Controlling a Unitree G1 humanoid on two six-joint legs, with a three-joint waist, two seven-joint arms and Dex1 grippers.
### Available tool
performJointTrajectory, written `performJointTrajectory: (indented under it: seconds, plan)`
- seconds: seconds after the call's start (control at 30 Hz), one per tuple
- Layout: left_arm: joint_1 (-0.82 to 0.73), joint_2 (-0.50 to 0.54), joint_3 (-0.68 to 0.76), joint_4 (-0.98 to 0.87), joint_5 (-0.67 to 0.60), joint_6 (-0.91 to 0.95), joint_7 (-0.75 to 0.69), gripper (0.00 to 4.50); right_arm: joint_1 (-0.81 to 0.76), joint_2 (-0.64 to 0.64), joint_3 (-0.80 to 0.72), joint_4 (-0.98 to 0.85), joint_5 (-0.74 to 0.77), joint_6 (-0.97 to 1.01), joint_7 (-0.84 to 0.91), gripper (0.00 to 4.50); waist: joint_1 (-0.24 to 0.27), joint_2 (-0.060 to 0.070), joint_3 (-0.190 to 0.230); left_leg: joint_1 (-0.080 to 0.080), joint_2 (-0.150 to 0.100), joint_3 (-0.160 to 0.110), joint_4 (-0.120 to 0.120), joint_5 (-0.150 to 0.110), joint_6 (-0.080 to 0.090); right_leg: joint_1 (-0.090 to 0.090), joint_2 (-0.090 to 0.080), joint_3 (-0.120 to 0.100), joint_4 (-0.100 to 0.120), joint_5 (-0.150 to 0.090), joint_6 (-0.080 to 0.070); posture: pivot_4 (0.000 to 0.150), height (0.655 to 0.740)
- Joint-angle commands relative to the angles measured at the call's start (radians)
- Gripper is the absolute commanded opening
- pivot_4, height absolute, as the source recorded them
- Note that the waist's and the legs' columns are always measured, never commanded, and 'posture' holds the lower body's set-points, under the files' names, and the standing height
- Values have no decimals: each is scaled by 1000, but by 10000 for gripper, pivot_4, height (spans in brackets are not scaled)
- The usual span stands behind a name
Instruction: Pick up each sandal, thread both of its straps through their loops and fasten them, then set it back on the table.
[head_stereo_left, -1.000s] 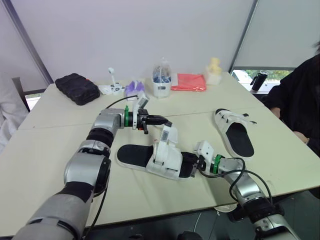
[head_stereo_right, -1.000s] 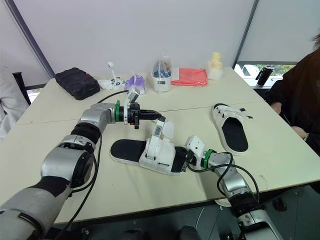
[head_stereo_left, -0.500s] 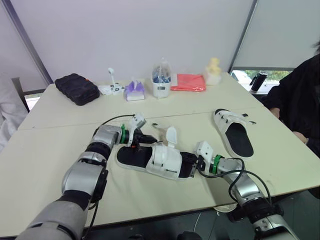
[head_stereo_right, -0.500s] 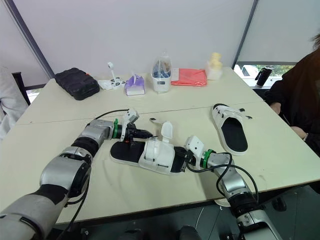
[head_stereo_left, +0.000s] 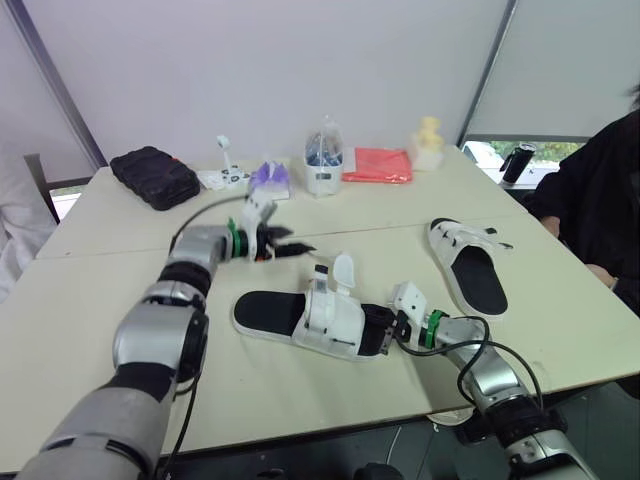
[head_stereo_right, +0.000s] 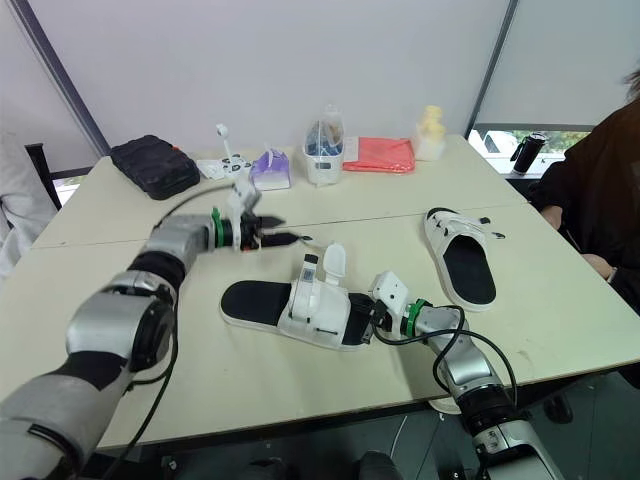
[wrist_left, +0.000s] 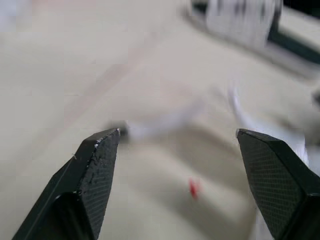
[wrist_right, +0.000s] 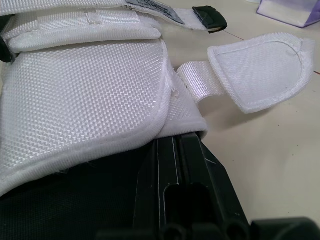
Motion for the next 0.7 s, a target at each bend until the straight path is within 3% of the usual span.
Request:
performJointTrajectory:
  seconds: [0.03, 0.33, 0.7]
  plan:
    - [-52, -54, 51, -34, -70, 32, -12, 38803, 33, 10, 50, 80, -65, 37, -1, 0, -1, 0, -1, 0, 0, 0, 0, 0, 0, 0, 0, 0, 0, 0, 0, 1500, 7400]
    - [-43, -172, -16, 16, 12, 152, 164, 38803, 28, 29, 55, 83, -75, 34, -8, 0, -24, 0, -1, 1, 0, 0, -1, 0, 0, 0, 1, 0, 1, 0, 0, 1500, 7400]
    - [-40, -139, -78, -6, 61, 226, 71, 38803, 50, 32, 49, 69, -71, 35, -33, 0, -25, 0, -1, 1, 0, 0, -1, 0, 0, 0, 1, 0, 2, 0, 0, 1500, 7400]
